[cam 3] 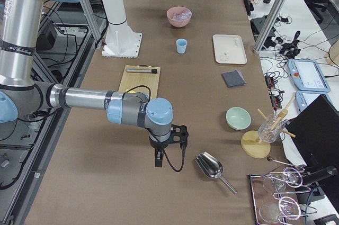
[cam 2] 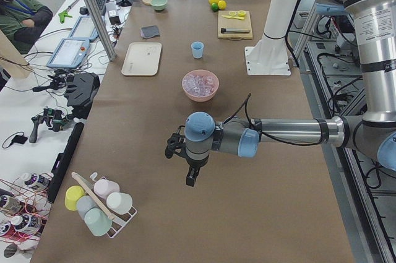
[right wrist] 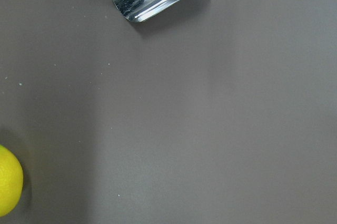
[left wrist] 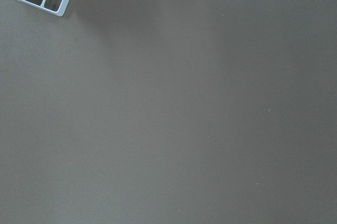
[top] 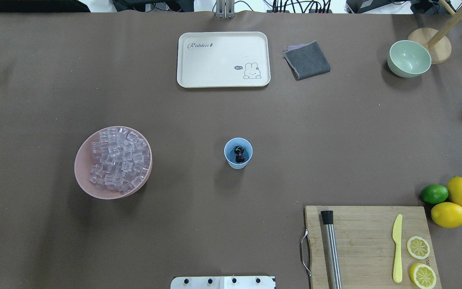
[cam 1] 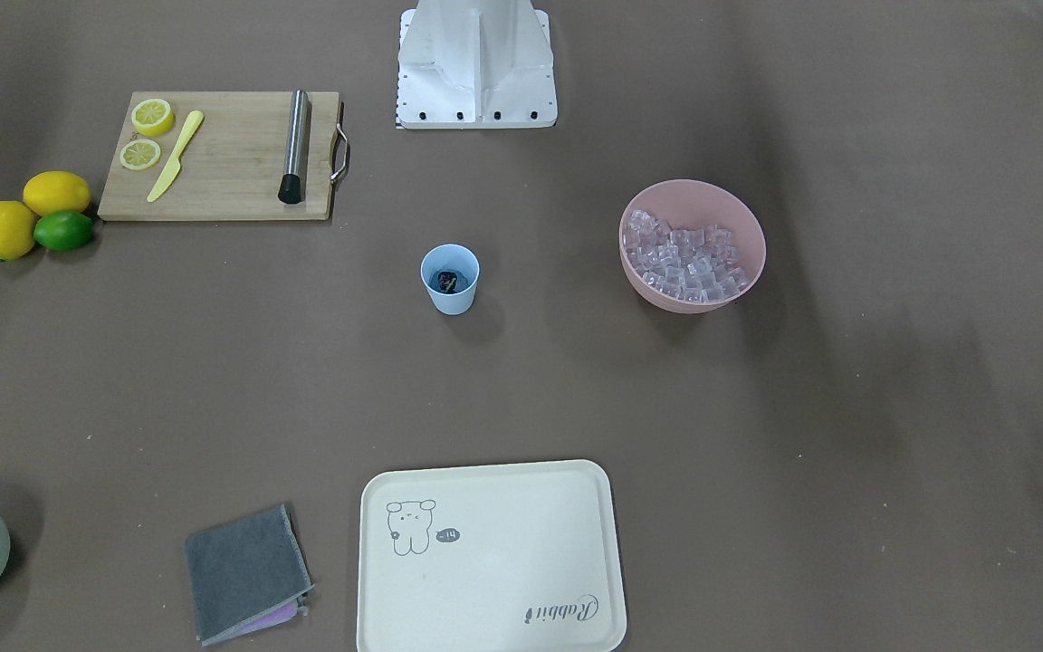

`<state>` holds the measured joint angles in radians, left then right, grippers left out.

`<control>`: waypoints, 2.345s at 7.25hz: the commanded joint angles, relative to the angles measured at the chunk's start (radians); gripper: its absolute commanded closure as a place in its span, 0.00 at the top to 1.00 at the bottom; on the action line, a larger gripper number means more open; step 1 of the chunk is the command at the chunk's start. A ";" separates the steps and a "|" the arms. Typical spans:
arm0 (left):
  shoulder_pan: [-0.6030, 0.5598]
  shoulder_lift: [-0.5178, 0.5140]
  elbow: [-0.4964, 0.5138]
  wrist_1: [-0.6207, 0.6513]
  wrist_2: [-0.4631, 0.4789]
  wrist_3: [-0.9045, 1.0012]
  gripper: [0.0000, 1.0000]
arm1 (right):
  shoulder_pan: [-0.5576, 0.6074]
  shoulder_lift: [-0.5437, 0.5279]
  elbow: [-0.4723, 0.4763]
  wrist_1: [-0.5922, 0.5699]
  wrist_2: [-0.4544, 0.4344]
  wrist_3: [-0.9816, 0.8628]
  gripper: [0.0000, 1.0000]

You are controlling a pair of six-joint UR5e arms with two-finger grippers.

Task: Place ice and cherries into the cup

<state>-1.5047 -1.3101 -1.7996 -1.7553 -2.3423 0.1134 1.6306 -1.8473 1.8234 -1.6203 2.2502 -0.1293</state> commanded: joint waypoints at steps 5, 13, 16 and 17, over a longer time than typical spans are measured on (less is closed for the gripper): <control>-0.006 0.008 0.011 0.008 0.006 -0.003 0.98 | 0.000 0.008 0.053 0.000 0.126 0.008 1.00; -0.006 0.014 0.013 0.007 -0.002 -0.011 0.98 | -0.002 0.003 0.047 -0.001 0.129 0.000 1.00; -0.008 0.014 0.013 0.005 -0.002 -0.011 0.98 | -0.002 0.003 0.048 -0.001 0.131 0.000 1.00; -0.008 0.014 0.013 0.005 -0.003 -0.011 0.98 | -0.002 0.003 0.048 -0.001 0.131 0.000 1.00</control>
<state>-1.5124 -1.2958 -1.7871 -1.7502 -2.3442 0.1028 1.6291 -1.8438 1.8713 -1.6214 2.3803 -0.1288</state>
